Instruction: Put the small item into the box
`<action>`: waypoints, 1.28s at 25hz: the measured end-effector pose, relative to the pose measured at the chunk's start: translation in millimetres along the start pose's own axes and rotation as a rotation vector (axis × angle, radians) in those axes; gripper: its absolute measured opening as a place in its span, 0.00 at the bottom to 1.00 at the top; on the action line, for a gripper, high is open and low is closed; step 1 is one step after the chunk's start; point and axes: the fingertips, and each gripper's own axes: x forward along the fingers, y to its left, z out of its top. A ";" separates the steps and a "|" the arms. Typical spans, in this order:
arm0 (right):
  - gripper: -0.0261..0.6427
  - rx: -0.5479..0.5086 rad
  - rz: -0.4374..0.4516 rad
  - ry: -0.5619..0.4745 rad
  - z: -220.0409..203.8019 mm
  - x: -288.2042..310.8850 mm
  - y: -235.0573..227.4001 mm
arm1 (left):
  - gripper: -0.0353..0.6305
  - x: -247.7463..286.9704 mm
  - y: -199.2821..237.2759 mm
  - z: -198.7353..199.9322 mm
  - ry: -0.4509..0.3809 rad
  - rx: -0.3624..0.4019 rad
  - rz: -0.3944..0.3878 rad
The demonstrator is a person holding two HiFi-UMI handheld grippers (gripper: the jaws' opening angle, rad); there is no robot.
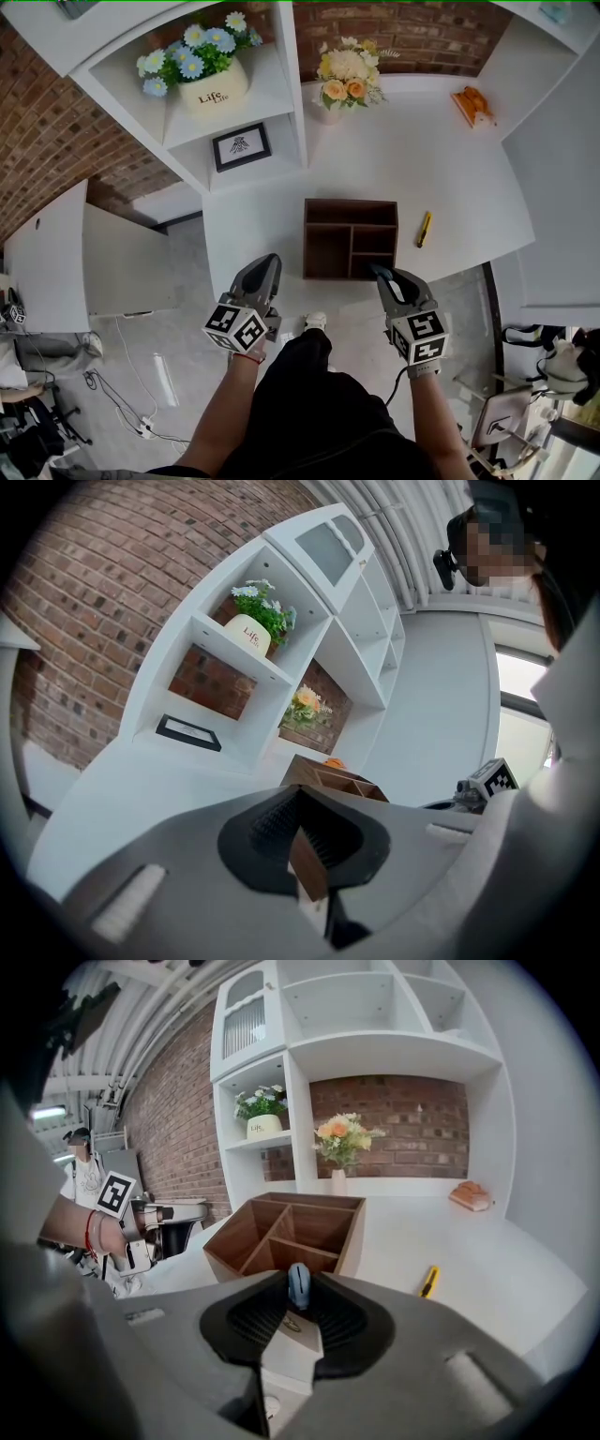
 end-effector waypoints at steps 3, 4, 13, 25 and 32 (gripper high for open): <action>0.16 0.007 -0.009 -0.010 1.2 -2.7 -3.8 | 0.06 1.9 -2.7 -1.0 0.002 -0.003 -0.005; 0.16 0.007 -0.011 -0.012 1.5 -3.1 -4.0 | 0.06 2.3 -3.7 -1.0 0.002 -0.002 -0.007; 0.16 0.043 -0.034 -0.038 -2.0 -11.4 -10.7 | 0.06 1.0 -6.3 1.3 0.000 0.007 -0.011; 0.19 0.068 -0.071 -0.097 -4.2 -31.5 -14.4 | 0.06 -8.5 -15.2 -1.3 -0.001 0.018 -0.023; 0.24 0.070 -0.086 -0.188 -0.2 -51.9 -12.0 | 0.06 -19.4 -27.8 -5.5 -0.003 0.033 -0.035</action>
